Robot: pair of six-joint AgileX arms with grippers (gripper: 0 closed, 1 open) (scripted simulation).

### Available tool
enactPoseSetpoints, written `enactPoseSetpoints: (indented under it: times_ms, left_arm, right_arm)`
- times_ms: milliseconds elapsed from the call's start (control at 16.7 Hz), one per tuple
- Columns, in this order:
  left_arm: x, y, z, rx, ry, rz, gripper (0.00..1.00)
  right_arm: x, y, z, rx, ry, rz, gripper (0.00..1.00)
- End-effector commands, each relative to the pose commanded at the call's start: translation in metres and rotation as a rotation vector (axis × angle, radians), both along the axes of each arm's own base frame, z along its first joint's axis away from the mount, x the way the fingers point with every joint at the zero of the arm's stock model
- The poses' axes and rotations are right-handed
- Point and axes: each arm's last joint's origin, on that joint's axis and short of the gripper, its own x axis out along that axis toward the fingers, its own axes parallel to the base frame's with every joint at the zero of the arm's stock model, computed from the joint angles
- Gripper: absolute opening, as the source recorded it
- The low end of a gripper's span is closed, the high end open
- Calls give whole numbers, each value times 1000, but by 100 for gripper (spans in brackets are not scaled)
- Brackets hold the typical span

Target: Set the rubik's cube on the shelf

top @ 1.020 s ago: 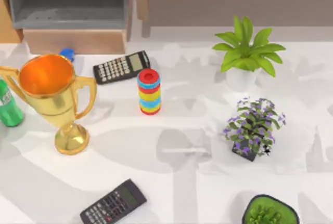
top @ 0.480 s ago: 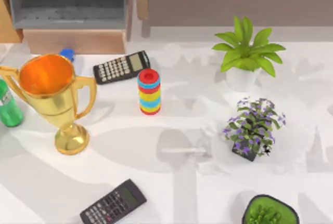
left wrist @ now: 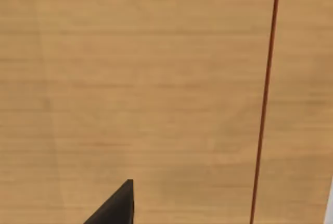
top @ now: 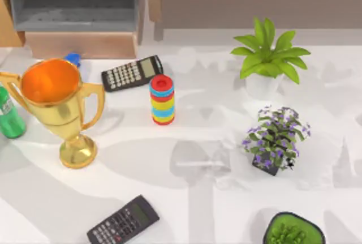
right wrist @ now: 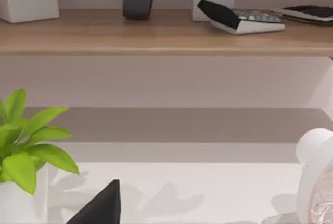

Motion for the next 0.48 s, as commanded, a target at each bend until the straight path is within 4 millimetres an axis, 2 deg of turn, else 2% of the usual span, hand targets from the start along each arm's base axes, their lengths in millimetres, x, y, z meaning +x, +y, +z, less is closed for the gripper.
enactPoseSetpoints:
  times_ms: [480]
  left_arm:
    - [0,0,0,0,0,0,17]
  right_arm:
    - [0,0,0,0,0,0,100]
